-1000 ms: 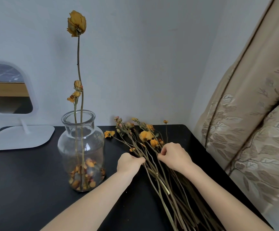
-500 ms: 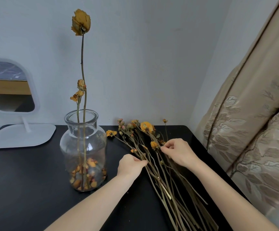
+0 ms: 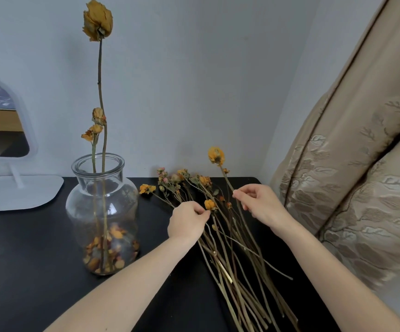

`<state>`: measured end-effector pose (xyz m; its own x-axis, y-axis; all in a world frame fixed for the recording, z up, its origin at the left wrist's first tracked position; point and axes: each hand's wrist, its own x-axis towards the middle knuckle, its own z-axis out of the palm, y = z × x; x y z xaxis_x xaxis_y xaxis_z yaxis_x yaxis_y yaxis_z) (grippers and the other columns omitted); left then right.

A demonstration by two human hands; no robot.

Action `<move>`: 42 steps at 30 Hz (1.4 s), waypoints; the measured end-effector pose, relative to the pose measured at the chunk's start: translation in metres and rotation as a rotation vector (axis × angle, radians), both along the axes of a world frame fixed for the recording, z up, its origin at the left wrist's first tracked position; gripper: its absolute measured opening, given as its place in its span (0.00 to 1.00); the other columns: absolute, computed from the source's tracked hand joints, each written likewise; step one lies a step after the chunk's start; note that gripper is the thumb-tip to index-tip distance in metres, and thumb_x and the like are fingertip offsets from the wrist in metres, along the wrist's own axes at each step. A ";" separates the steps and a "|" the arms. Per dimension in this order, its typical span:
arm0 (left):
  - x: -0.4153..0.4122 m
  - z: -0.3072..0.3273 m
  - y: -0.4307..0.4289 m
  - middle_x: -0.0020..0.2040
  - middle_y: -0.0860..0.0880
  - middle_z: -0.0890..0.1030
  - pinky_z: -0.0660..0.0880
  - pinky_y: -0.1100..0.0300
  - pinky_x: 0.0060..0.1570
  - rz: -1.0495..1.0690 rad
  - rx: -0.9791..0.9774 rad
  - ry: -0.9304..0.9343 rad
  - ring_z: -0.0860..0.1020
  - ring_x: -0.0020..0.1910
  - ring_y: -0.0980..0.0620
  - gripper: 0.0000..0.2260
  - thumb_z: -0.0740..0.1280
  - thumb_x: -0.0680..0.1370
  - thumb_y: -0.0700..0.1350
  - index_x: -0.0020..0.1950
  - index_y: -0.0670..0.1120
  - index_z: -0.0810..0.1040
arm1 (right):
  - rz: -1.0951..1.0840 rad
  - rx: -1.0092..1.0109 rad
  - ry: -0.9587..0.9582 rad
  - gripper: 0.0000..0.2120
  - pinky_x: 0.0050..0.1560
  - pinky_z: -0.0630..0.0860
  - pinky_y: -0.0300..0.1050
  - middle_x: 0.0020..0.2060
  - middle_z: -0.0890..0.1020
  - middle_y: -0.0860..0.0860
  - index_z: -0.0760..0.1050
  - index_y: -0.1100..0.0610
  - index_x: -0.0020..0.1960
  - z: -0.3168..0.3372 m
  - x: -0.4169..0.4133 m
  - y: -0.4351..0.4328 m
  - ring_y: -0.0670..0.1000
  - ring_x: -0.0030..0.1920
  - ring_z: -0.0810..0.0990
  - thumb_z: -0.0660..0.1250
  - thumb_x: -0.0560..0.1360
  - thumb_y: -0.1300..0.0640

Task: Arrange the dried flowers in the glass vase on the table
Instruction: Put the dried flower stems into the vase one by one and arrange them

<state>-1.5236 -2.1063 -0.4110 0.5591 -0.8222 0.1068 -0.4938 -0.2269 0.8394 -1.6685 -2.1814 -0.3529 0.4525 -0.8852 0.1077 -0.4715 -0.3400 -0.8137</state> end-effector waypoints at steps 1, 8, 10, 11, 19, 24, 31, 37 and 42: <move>-0.006 0.002 0.001 0.28 0.54 0.74 0.75 0.58 0.41 -0.032 0.006 -0.050 0.74 0.31 0.56 0.11 0.66 0.76 0.50 0.35 0.49 0.79 | -0.009 0.001 -0.004 0.06 0.33 0.65 0.34 0.27 0.75 0.45 0.79 0.51 0.43 0.000 -0.002 -0.001 0.40 0.27 0.72 0.65 0.76 0.52; -0.032 0.009 0.001 0.19 0.55 0.74 0.77 0.59 0.38 -0.252 0.278 -0.106 0.75 0.27 0.58 0.16 0.67 0.72 0.55 0.32 0.46 0.83 | -0.007 0.011 -0.087 0.07 0.33 0.64 0.35 0.24 0.74 0.45 0.79 0.52 0.42 0.005 -0.006 0.000 0.36 0.22 0.71 0.65 0.76 0.53; -0.035 0.007 -0.002 0.17 0.56 0.73 0.75 0.59 0.38 -0.262 0.311 -0.056 0.75 0.27 0.57 0.13 0.69 0.71 0.53 0.34 0.45 0.83 | -0.001 0.005 -0.086 0.07 0.33 0.64 0.35 0.24 0.74 0.45 0.79 0.52 0.41 0.007 -0.006 0.002 0.36 0.22 0.71 0.65 0.76 0.53; -0.035 0.006 -0.004 0.18 0.56 0.73 0.75 0.59 0.37 -0.259 0.328 -0.026 0.75 0.28 0.57 0.11 0.70 0.70 0.51 0.33 0.45 0.82 | 0.001 0.006 -0.086 0.07 0.33 0.64 0.35 0.24 0.74 0.45 0.79 0.52 0.41 0.008 -0.006 0.003 0.36 0.22 0.71 0.65 0.76 0.53; -0.036 0.005 -0.010 0.27 0.50 0.71 0.67 0.63 0.26 -0.201 0.402 0.124 0.71 0.26 0.53 0.10 0.71 0.66 0.44 0.27 0.45 0.73 | -0.008 0.008 -0.116 0.07 0.34 0.63 0.34 0.24 0.74 0.45 0.79 0.54 0.44 0.011 -0.008 0.007 0.36 0.22 0.71 0.65 0.76 0.53; -0.034 0.007 -0.002 0.22 0.50 0.64 0.63 0.64 0.25 -0.174 0.328 0.222 0.62 0.19 0.53 0.13 0.70 0.66 0.43 0.26 0.43 0.69 | -0.008 0.014 -0.153 0.08 0.34 0.63 0.34 0.26 0.73 0.46 0.79 0.57 0.46 0.019 -0.006 0.010 0.36 0.22 0.71 0.64 0.76 0.53; -0.019 0.025 0.021 0.22 0.50 0.62 0.57 0.66 0.21 -0.125 0.299 0.299 0.58 0.18 0.54 0.05 0.69 0.68 0.41 0.38 0.40 0.77 | -0.001 0.078 -0.234 0.08 0.23 0.64 0.29 0.26 0.72 0.47 0.78 0.58 0.44 0.030 0.001 0.014 0.39 0.20 0.67 0.64 0.77 0.54; -0.002 0.054 0.062 0.21 0.52 0.62 0.59 0.67 0.20 -0.138 0.127 0.343 0.60 0.20 0.54 0.04 0.69 0.71 0.41 0.38 0.42 0.76 | 0.036 0.107 -0.357 0.11 0.21 0.64 0.30 0.25 0.69 0.48 0.75 0.62 0.42 0.050 0.018 0.026 0.41 0.19 0.65 0.63 0.77 0.55; 0.016 0.103 0.112 0.23 0.58 0.75 0.66 0.70 0.23 -0.199 -0.131 0.264 0.69 0.21 0.62 0.06 0.68 0.75 0.46 0.38 0.49 0.81 | 0.067 0.072 -0.507 0.09 0.22 0.64 0.32 0.26 0.71 0.49 0.76 0.61 0.42 0.085 0.037 0.044 0.43 0.22 0.65 0.63 0.77 0.56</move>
